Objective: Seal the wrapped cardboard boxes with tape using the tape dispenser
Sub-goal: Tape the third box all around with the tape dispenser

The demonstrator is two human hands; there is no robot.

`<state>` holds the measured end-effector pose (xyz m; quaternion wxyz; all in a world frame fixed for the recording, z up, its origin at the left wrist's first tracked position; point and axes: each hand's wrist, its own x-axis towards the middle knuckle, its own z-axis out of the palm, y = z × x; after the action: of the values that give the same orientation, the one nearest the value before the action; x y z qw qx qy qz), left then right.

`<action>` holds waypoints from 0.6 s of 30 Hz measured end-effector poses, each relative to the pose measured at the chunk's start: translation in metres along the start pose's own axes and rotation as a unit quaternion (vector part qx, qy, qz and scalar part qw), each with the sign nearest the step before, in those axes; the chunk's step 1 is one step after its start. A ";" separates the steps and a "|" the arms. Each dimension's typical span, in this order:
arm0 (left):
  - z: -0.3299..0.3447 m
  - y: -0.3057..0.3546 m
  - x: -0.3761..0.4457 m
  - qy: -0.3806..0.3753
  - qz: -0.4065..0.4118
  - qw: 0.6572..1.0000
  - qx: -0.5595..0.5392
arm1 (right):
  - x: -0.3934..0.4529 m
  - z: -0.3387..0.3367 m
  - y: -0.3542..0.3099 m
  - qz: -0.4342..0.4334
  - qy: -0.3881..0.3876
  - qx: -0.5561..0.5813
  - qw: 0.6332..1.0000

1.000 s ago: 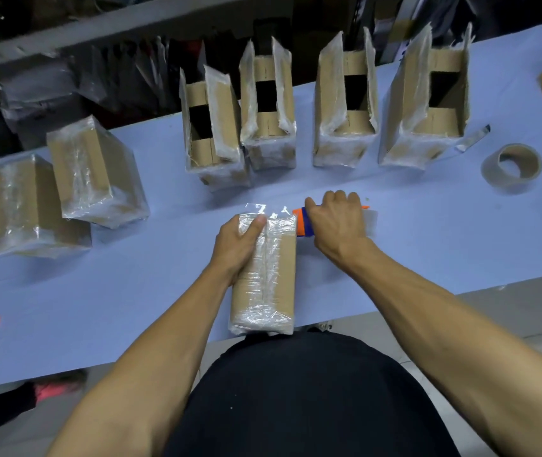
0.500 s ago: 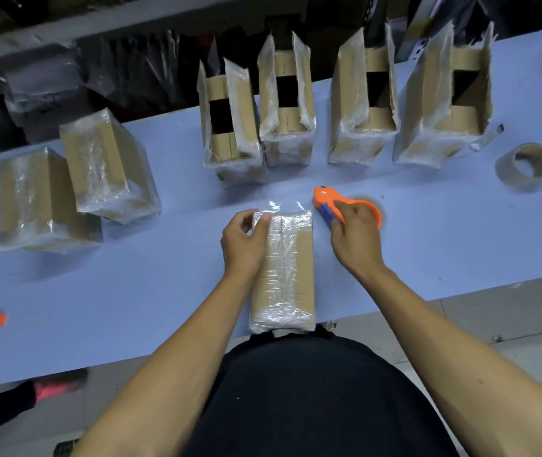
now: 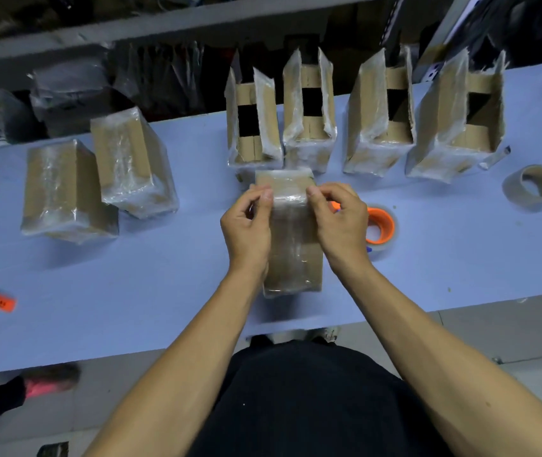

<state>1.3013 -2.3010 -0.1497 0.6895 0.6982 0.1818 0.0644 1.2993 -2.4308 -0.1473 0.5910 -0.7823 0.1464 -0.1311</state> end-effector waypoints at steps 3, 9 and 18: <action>-0.004 -0.001 -0.010 0.039 0.008 0.999 -0.015 | -0.007 0.009 -0.006 0.012 0.008 0.009 1.000; 0.014 0.012 -0.005 0.110 -0.082 0.989 -0.055 | -0.014 0.028 -0.015 0.113 0.042 0.027 0.992; 0.022 0.021 0.022 0.096 -0.163 0.982 0.016 | 0.021 0.049 -0.026 0.213 -0.003 -0.072 0.974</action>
<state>1.3331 -2.3139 -0.1338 0.6590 0.6605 0.3594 0.0147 1.3392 -2.3884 -0.1349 0.5483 -0.7740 0.3165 0.0110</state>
